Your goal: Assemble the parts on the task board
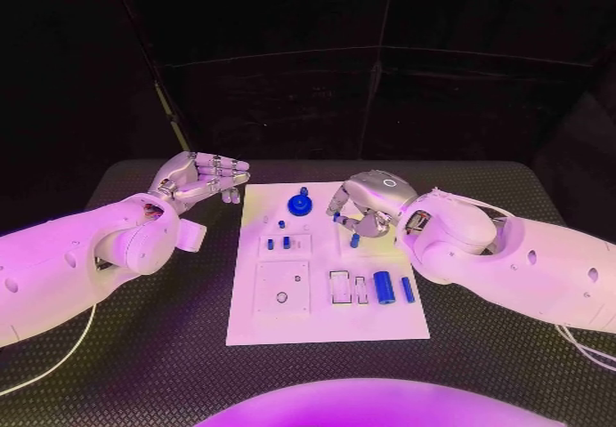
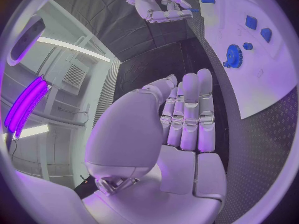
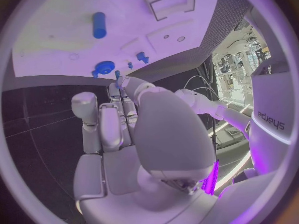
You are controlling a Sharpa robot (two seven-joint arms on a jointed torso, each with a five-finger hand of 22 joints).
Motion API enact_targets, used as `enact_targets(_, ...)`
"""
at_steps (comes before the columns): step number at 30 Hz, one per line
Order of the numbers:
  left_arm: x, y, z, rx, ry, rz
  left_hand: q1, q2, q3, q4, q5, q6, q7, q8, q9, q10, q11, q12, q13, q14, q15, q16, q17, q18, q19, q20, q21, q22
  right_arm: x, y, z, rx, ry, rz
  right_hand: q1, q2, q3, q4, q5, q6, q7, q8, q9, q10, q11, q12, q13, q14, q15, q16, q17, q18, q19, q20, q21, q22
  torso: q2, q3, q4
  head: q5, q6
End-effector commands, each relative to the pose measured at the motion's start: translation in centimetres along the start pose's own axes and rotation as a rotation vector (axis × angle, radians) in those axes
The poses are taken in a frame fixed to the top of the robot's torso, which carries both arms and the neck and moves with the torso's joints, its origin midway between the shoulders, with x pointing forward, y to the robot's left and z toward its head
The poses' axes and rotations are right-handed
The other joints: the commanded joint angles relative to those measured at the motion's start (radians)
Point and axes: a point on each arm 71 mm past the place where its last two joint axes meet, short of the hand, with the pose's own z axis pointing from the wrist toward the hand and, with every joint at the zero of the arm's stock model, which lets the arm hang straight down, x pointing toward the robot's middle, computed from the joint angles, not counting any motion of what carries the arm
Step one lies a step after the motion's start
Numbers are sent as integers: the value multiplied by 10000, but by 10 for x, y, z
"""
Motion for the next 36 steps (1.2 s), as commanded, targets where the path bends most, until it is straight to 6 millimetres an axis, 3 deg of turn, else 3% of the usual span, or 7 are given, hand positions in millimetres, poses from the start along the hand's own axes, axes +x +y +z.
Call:
enact_targets(1, 4, -2, 1, 139, 148, -117, -74, 43, -8, -54, 0, -7, 57, -45, -14, -79, 27, 39, -13, -97, 4, -59, -13, 127, -54, -14, -51, -13, -1, 15, 6, -503, -199, 470, -123, 18, 59, -1, 13, 76, -11, -44, 6, 131, -63, -19, 12, 391, -31, 30, -7, -187, 51, 34, 42, -4, -1, -8, 23, 207, -73)
enact_targets(9, 10, -3, 3, 172, 285, -180, -74, 44, -8, -58, -1, -12, 62, -48, -15, -87, 30, 40, -14, -100, 6, -66, -18, 127, -56, -13, -56, -16, 21, 36, 13, -999, 225, 937, -145, 11, 75, -20, 13, 68, -7, -52, 4, 123, -59, -29, 11, 391, -29, 29, -14, -182, 34, 35, 35, -24, -8, -25, 6, 489, -203)
enact_targets(12, 12, -3, 4, 179, 334, -203, -74, 44, -8, -58, -1, -12, 62, -48, -15, -87, 30, 40, -14, -100, 6, -66, -18, 127, -56, -13, -56, -16, 39, 45, 11, -1217, 672, 1025, -175, 0, 79, -34, -1, 62, -2, -59, 3, 114, -54, -40, 10, 390, -26, 28, -21, -178, 16, 38, 27, -45, -6, -2, -34, 597, -226)
enact_targets(15, 14, -3, 5, 184, 380, -224, -76, 43, -9, -60, -1, -16, 64, -50, -16, -91, 33, 42, -15, -101, 8, -71, -22, 126, -58, -12, -61, -19, 54, 50, 8, -1350, 1068, 1021, -212, -9, 82, -50, -30, 58, 1, -66, 2, 105, -50, -51, 9, 388, -21, 25, -31, -179, 14, 42, 32, -39, -6, -1, 3, 612, -256)
enact_targets(19, 16, -3, 6, 192, 431, -248, -76, 43, -9, -60, -1, -16, 64, -50, -16, -91, 33, 42, -15, -101, 8, -71, -22, 126, -58, -12, -61, -19, 67, 55, 7, -1482, 1438, 947, -240, -11, 84, -61, -53, 56, 3, -70, 2, 101, -47, -58, 9, 390, -18, 37, -18, -179, 8, 46, 32, -43, -13, -16, -8, 685, -296)
enact_targets(22, 18, -3, 6, 188, 463, -262, -76, 43, -9, -60, -1, -16, 64, -50, -16, -91, 33, 42, -15, -101, 8, -71, -22, 126, -58, -12, -61, -19, 73, 58, 8, -1545, 1627, 895, -292, -19, 74, -68, -70, 57, 6, -74, 3, 100, -44, -65, 11, 391, -13, 42, -17, -182, 11, 51, 40, -30, -14, 2, -18, 741, -319)
enact_targets(36, 20, -3, 8, 190, 539, -295, -88, 43, -16, -60, -4, -21, 69, -52, -16, -98, 38, 49, -15, -104, 13, -82, -30, 124, -61, -8, -70, -25, 87, 61, 8, -1620, 2067, 762, -326, -23, 66, -73, -72, 58, 6, -76, 4, 101, -44, -69, 12, 394, -10, 56, -1, -182, 10, 55, 43, -27, -6, -3, -12, 879, -410)
